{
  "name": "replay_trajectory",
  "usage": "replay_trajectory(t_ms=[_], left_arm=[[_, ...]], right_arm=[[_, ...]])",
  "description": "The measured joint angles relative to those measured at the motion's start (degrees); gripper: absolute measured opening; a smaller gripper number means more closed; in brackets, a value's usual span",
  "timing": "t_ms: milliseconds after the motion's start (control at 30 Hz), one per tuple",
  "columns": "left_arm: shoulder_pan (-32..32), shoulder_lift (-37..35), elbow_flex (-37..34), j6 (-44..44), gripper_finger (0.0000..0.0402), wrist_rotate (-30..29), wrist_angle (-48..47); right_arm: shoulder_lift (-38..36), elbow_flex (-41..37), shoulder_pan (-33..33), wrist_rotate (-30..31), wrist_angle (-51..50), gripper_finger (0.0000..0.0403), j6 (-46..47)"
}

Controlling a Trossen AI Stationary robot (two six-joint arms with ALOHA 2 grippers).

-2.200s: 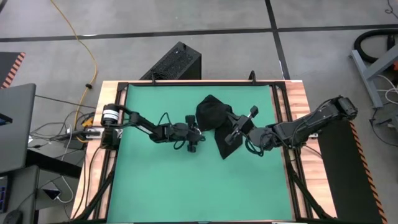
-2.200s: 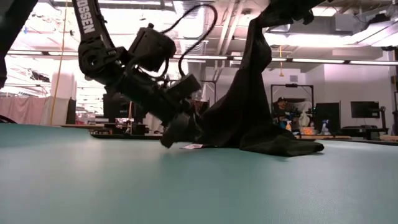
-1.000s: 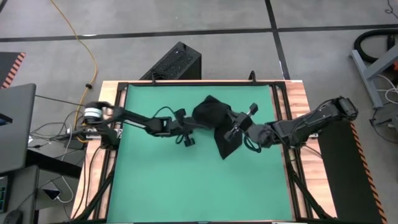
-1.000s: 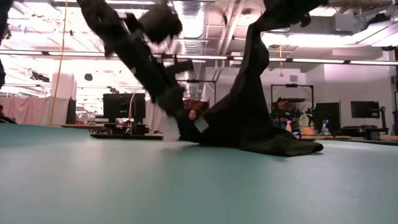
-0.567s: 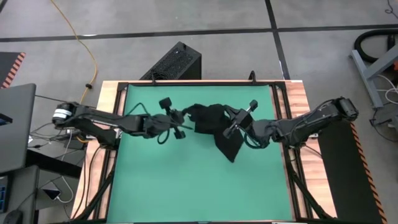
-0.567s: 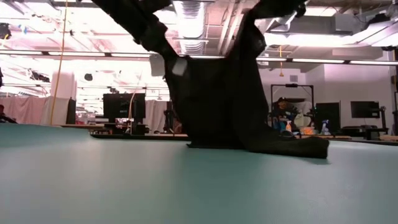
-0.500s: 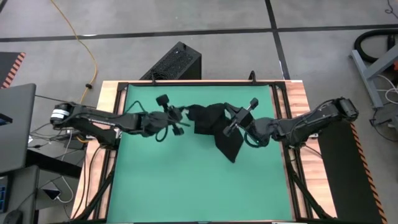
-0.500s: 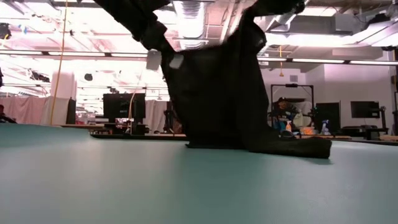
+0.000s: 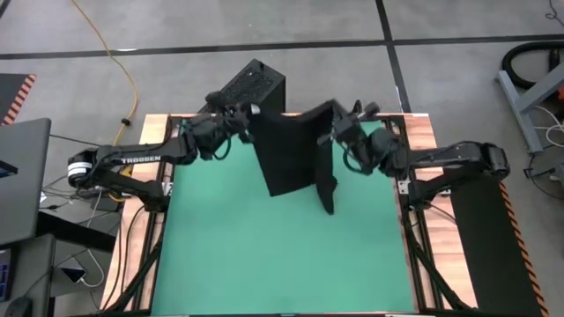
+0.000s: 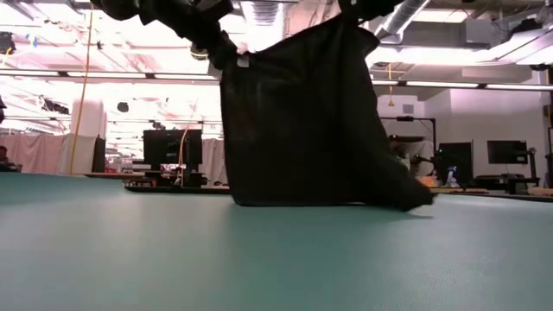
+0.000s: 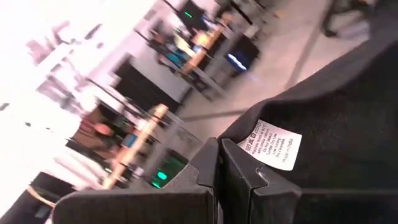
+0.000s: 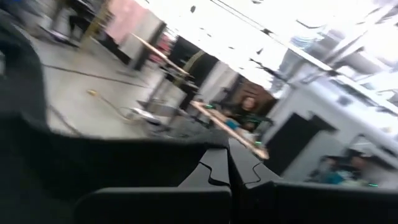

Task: Roll towel into tight, uniform cylinder
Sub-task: Fold the black towel

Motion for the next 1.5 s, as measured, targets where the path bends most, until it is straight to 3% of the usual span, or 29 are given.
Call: replay_trajectory(t_ms=[100,200,400,700,867,1133,1500], left_arm=[[3.2,0.0,1.0,3.6,0.0000,2.3,3.5],[5.1,0.0,3.9,5.1,0.0000,3.3,1.2],[5.3,0.0,9.3,9.4,0.0000,2.4,-3.9],[2.6,-0.2,15.6,10.4,0.0000,-1.6,-13.2],[0.1,-0.2,16.7,13.2,0.0000,-7.3,-15.7],[-9.4,-2.8,16.7,20.0,0.0000,-18.7,-17.3],[-30.4,-11.0,16.7,17.6,0.0000,-32.5,-21.0]], right_arm=[[0.0,1.9,-4.1,-2.4,-0.1,0.0000,-2.3],[0.0,3.3,-7.1,-4.9,-0.1,0.0000,-2.4],[0.0,4.2,-8.4,-4.3,-1.5,0.0000,-5.9],[0.0,4.2,-3.7,2.3,-2.7,0.0000,-14.6],[0.0,4.2,0.3,5.6,-2.0,0.0000,-17.6],[0.0,4.2,8.9,12.2,5.8,0.0000,-24.9],[0.0,7.5,23.5,15.5,10.8,0.0000,-28.7]])
